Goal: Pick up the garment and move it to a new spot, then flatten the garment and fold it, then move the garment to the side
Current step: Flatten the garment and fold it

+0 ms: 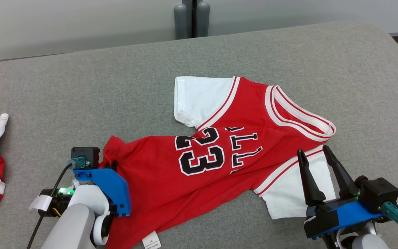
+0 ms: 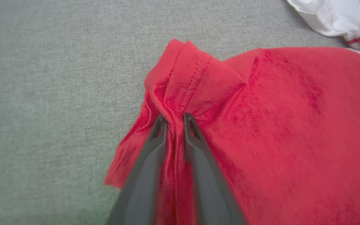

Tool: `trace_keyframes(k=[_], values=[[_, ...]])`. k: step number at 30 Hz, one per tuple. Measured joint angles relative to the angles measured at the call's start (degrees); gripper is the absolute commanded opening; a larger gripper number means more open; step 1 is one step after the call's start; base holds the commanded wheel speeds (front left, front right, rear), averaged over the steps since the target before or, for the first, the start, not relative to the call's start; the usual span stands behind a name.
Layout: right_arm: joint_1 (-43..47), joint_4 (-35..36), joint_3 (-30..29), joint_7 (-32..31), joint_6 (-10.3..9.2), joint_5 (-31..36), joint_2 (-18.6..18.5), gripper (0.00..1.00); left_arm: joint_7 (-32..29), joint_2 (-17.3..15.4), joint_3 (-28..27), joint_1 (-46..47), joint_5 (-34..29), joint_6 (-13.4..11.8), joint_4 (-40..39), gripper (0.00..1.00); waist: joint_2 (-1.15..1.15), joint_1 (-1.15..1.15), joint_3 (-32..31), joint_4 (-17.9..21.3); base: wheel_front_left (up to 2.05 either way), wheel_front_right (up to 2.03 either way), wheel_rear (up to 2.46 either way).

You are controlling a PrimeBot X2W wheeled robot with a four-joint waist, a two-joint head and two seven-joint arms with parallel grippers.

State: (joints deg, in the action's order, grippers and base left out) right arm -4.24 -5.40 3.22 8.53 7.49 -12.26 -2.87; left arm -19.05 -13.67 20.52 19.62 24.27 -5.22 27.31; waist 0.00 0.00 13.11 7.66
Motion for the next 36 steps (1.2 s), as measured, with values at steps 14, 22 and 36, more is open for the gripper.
trace_keyframes(k=[14, 22, 36], values=[[-1.2, 0.8, 0.6, -0.6, 0.00, 0.2, 0.0, 1.00, 18.2, 1.1, -2.1, 12.9, -2.0, 0.7, 9.2, 0.00, 0.00, 0.00, 2.4, 1.8, 0.00, 0.00, 0.00], [-1.8, 0.6, 1.0, -0.1, 0.00, -0.1, 0.0, 1.00, 21.0, -0.7, -4.0, 20.3, -1.1, 1.6, 15.6, 0.29, 0.01, -0.01, 4.8, 4.3, 0.00, 0.00, 0.00], [-1.9, 0.5, -1.2, 0.0, 0.00, 0.1, 0.0, 1.00, 33.8, 2.9, -5.3, 16.4, 2.5, 9.4, 14.6, 1.00, 0.01, 0.00, 0.5, 0.1, 0.00, 0.00, 0.00]])
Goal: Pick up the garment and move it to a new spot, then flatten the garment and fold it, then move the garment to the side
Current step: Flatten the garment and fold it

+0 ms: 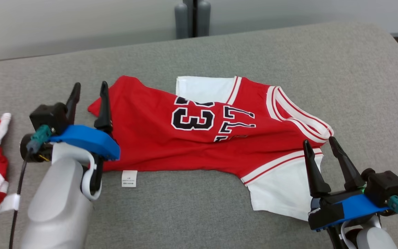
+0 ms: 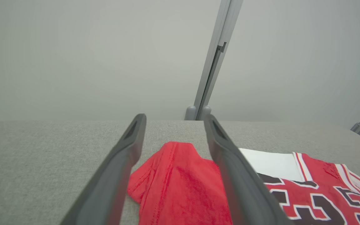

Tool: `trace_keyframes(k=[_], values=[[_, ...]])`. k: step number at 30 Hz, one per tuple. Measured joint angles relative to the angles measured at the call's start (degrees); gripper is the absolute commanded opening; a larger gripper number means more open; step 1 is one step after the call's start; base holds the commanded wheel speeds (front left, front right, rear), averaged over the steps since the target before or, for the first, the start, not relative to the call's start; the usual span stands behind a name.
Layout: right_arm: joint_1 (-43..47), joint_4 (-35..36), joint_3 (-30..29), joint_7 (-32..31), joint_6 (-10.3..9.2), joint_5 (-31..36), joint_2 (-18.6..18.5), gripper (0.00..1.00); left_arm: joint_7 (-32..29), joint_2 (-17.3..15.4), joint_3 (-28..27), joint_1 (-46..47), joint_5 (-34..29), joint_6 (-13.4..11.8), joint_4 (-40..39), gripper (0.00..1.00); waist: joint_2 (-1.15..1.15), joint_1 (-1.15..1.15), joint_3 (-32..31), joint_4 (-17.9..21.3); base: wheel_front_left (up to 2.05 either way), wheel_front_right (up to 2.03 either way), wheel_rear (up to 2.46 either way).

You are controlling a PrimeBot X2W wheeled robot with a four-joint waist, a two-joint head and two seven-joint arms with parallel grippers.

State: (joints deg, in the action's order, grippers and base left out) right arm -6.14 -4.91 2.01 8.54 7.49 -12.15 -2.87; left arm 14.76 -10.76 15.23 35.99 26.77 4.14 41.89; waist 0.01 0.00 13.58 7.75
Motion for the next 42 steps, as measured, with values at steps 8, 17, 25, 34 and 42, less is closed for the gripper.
trace_keyframes(k=[8, 17, 25, 34, 42], values=[[1.8, 0.6, -1.1, -1.6, 0.00, 0.1, 0.0, 1.00, 0.2, 2.9, -2.7, -13.9, -4.1, 1.3, -15.8, 1.00, -0.01, 0.01, -4.5, -3.1, 0.00, 0.00, 0.00], [3.4, 1.5, -2.2, -2.9, 0.00, 0.1, 0.0, 1.00, 0.3, 6.2, -7.1, -27.8, -7.6, 2.0, -25.4, 1.00, -0.02, 0.01, -8.1, -6.0, 0.00, 0.00, 0.00], [4.8, 0.5, -3.6, -4.0, 0.00, 0.4, 0.0, 1.00, 0.3, 7.1, -9.3, -34.5, -10.9, 1.4, -25.7, 1.00, -0.02, 0.00, -10.4, -7.4, 0.00, 0.00, 0.00], [1.8, -2.9, -10.7, -15.7, 0.00, 3.8, 0.0, 1.00, 0.3, 7.5, -11.0, -36.5, -11.7, 1.4, -25.9, 1.00, -0.02, 0.00, -11.5, -7.2, 0.00, 0.00, 0.00], [-8.4, -9.2, -10.7, -32.5, 0.00, 6.6, -3.8, 1.00, 0.3, 7.6, -11.1, -35.6, -12.4, 1.9, -26.0, 1.00, -0.01, 0.00, -9.5, -7.4, 0.00, 0.00, 0.00]])
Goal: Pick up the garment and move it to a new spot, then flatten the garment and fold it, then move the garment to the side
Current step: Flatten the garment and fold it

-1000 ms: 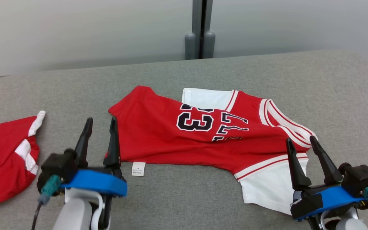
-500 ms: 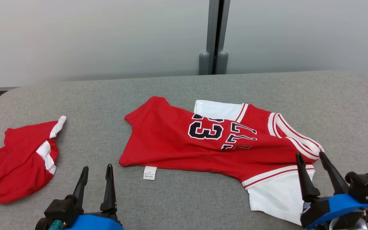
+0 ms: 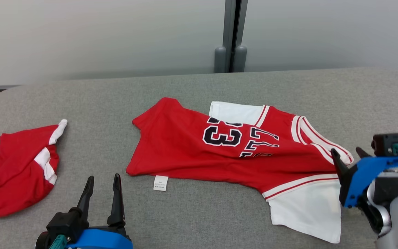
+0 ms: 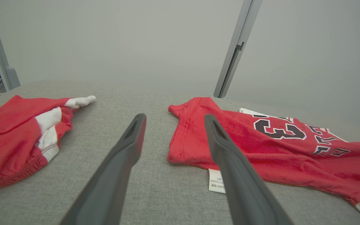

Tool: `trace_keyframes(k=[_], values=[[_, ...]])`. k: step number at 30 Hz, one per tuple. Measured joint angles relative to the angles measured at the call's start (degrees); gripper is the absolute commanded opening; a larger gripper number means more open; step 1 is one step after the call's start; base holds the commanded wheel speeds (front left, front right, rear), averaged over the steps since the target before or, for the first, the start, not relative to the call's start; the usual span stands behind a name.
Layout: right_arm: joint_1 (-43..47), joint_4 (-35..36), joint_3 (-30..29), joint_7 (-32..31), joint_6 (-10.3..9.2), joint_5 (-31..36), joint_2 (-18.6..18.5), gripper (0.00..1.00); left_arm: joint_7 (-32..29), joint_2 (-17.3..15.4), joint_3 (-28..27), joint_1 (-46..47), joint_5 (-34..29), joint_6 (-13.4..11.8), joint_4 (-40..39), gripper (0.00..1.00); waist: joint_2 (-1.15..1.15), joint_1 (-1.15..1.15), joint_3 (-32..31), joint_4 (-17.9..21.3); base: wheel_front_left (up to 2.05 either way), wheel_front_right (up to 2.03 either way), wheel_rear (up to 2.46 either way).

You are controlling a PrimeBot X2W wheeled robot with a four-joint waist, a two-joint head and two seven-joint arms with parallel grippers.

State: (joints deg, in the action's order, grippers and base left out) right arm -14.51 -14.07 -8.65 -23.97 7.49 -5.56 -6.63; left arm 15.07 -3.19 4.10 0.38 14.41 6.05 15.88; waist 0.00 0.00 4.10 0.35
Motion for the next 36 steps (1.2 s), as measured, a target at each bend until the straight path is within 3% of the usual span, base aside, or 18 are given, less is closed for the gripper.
trace_keyframes(k=[8, 19, 20, 21, 22, 31, 36], values=[[-7.4, -7.8, 7.8, -3.1, 0.00, 0.6, -5.3, 1.00, 0.0, 0.1, -0.1, 1.9, -0.4, 0.4, 0.2, 1.00, 0.01, 0.00, 3.4, -1.3, 0.00, 0.00, 0.00], [-13.2, -19.4, 10.7, -3.2, 0.00, -1.6, -6.6, 1.00, 0.0, 0.2, 0.4, 5.6, -0.7, 0.8, 0.2, 1.00, 0.01, -0.01, 7.8, -4.2, 0.00, 0.00, 0.00], [-13.4, -20.1, 11.2, -3.6, 0.00, -2.5, -6.7, 0.68, 0.0, 0.2, 0.4, 5.7, -0.8, 0.8, 0.2, 1.00, 0.01, -0.01, 8.1, -4.4, 0.00, 0.00, 0.00], [-13.4, -20.5, 11.9, -3.6, 0.00, -3.3, -6.8, 0.04, 0.0, 0.2, 0.4, 5.8, -0.8, 0.9, 0.3, 1.00, 0.01, -0.01, 8.3, -4.5, 0.00, 0.00, 0.00], [-13.4, -20.6, 12.7, -3.2, 0.00, -3.7, -7.0, 0.00, 0.0, 0.2, 0.4, 5.8, -0.8, 0.9, 0.3, 1.00, 0.01, -0.01, 8.5, -4.6, 0.00, 0.00, 0.00], [-19.6, -19.8, 14.2, 8.5, 0.01, -3.3, -9.7, 0.00, 0.0, 0.2, 0.5, 6.9, -0.9, 1.0, 0.2, 1.00, 0.01, 0.00, 9.5, -4.7, 0.00, 0.00, 0.00], [-24.6, -22.0, 14.4, 11.0, 0.01, -2.5, -10.1, 0.00, 0.0, 0.3, 1.4, 7.6, -1.1, 1.1, 0.1, 1.00, 0.01, 0.00, 9.9, -5.2, 0.00, 0.00, 0.00]])
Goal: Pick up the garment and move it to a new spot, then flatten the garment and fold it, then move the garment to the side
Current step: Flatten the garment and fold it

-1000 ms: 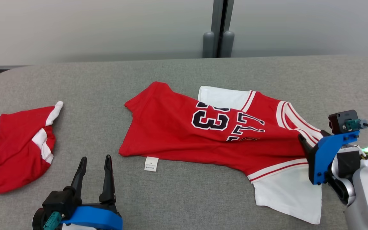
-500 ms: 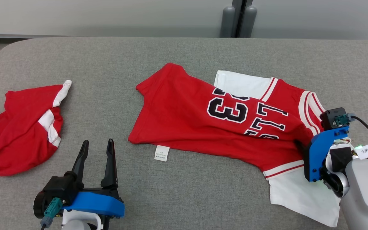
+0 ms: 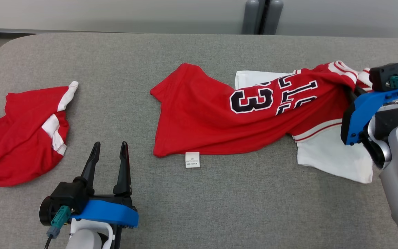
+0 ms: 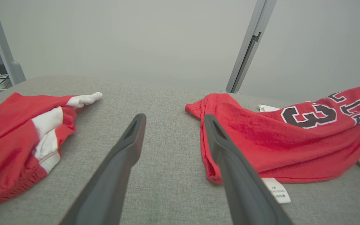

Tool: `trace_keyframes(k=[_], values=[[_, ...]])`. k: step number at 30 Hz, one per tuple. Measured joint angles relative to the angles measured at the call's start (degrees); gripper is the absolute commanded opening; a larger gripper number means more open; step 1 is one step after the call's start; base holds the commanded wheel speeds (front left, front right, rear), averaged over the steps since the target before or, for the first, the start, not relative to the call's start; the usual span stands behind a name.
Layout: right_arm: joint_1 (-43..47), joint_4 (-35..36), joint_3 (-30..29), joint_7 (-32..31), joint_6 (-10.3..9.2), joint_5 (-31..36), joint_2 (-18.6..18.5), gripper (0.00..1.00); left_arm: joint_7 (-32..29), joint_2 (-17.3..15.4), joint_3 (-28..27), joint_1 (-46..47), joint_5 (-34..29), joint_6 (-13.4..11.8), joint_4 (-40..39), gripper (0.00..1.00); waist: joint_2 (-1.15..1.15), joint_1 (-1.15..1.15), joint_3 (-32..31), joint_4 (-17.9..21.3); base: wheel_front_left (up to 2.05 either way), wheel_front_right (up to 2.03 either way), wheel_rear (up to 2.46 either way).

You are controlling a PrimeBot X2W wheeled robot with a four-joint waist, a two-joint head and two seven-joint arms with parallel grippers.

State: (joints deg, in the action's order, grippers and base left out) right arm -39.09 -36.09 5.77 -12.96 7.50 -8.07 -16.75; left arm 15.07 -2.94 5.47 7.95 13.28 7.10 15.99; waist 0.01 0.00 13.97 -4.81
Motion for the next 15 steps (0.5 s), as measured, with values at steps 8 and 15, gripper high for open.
trace_keyframes(k=[8, 15], values=[[-5.9, -4.9, 1.8, 2.9, -0.01, -0.4, 0.1, 1.00, 0.0, 0.0, 1.0, 0.7, 0.2, 0.0, -0.1, 1.00, 0.00, 0.00, 0.4, -1.1, 0.00, 0.00, 0.00], [-5.7, -6.6, 2.7, 7.4, -0.01, -3.2, 0.5, 1.00, 0.0, 0.0, 0.7, 0.5, 0.3, 0.0, 0.5, 1.00, 0.00, 0.00, -1.2, -1.0, 0.00, 0.00, 0.00]])
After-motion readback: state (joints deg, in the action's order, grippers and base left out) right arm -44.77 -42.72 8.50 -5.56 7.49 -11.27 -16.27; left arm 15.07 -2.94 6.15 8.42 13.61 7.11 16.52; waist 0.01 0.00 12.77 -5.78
